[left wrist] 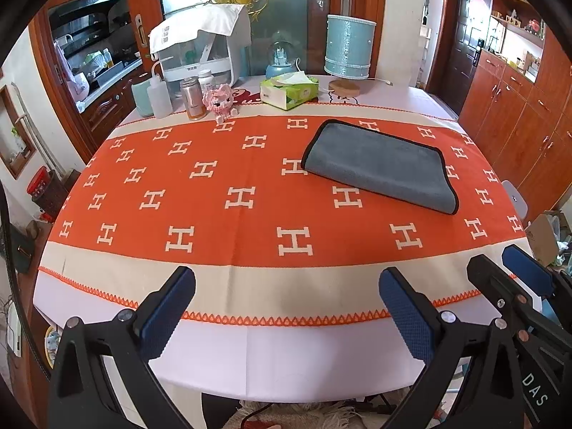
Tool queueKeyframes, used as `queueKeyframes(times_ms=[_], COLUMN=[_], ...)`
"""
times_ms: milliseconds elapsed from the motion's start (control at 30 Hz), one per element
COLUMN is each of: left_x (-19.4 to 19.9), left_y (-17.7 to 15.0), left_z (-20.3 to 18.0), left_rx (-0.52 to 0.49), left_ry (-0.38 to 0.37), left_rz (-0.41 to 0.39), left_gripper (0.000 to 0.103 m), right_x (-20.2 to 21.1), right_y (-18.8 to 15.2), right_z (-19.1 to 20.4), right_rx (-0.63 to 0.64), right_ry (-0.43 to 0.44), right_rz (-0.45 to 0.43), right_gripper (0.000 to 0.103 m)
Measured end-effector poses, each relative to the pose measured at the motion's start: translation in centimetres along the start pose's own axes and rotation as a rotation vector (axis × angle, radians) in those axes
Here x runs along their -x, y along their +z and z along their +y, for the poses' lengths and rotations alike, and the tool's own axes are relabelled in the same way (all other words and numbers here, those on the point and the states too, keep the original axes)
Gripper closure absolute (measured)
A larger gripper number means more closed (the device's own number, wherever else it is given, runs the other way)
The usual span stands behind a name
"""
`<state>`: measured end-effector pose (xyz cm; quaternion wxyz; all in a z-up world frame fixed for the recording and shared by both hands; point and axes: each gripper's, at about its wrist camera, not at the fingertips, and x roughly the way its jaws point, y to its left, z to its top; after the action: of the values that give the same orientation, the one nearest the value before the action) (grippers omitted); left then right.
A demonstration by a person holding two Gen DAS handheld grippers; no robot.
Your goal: Fold towel
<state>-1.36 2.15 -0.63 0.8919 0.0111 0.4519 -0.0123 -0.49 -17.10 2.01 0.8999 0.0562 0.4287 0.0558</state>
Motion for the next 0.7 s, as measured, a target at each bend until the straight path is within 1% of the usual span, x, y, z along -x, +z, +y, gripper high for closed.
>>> queueKeyframes(times_ms=[700], left_x=[0.01], left_y=[0.10], left_z=[0.16], left_rx=[0.000], left_ry=[0.000], left_rz=[0.001], left_gripper=[0.001], right_x=[-0.05], right_y=[0.04], right_z=[0.08], right_rx=[-0.004], right_ry=[0.002], right_rz=[0.003], right_gripper=[0.051])
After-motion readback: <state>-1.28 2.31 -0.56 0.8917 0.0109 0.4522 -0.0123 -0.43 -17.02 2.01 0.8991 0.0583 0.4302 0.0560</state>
